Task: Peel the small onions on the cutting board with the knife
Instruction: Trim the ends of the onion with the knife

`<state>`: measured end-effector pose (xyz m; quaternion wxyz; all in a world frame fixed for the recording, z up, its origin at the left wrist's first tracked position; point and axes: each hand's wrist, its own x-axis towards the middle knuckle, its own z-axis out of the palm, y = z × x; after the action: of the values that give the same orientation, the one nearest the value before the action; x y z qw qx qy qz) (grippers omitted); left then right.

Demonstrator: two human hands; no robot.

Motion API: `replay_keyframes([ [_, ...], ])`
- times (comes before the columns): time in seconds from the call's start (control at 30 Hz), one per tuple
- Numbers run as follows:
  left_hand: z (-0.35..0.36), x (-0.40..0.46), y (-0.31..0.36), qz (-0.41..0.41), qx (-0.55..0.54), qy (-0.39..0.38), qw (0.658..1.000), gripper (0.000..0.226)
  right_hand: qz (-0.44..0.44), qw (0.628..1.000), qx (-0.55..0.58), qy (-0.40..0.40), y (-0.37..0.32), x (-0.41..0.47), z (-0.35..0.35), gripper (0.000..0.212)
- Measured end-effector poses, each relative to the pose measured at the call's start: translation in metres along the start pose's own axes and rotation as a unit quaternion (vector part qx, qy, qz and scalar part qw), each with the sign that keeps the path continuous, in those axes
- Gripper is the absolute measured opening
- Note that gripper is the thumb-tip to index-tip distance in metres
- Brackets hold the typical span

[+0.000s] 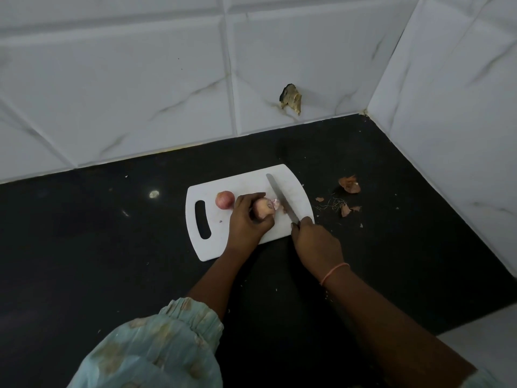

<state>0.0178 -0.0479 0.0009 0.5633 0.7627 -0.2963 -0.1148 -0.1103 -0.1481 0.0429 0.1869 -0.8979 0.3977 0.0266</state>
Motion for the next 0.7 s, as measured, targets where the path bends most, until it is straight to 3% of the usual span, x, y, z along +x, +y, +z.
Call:
replay_keyframes([
  [0.13, -0.001, -0.004, 0.0, -0.006, 0.017, 0.002, 1.0, 0.056, 0.059, 0.995, 0.032, 0.076, 0.027, 0.01, -0.017, 0.035],
  [0.23, -0.002, -0.004, -0.001, -0.01, 0.016, -0.004, 1.0, 0.057, 0.042, 0.99, 0.03, 0.133, 0.033, 0.013, -0.025, 0.032],
  [0.43, 0.0, -0.001, -0.004, 0.002, 0.04, -0.01, 0.999, 0.063, 0.042, 0.986, 0.045, 0.154, 0.023, 0.016, -0.019, 0.026],
  [0.53, 0.0, 0.004, -0.007, 0.009, 0.062, -0.009, 0.998, 0.064, -0.008, 0.99, 0.06, 0.126, 0.018, 0.014, -0.004, 0.038],
  [0.7, 0.003, 0.014, -0.002, 0.015, 0.037, -0.005, 0.999, 0.06, -0.002, 0.995, 0.003, 0.095, 0.015, 0.014, 0.013, 0.045],
])
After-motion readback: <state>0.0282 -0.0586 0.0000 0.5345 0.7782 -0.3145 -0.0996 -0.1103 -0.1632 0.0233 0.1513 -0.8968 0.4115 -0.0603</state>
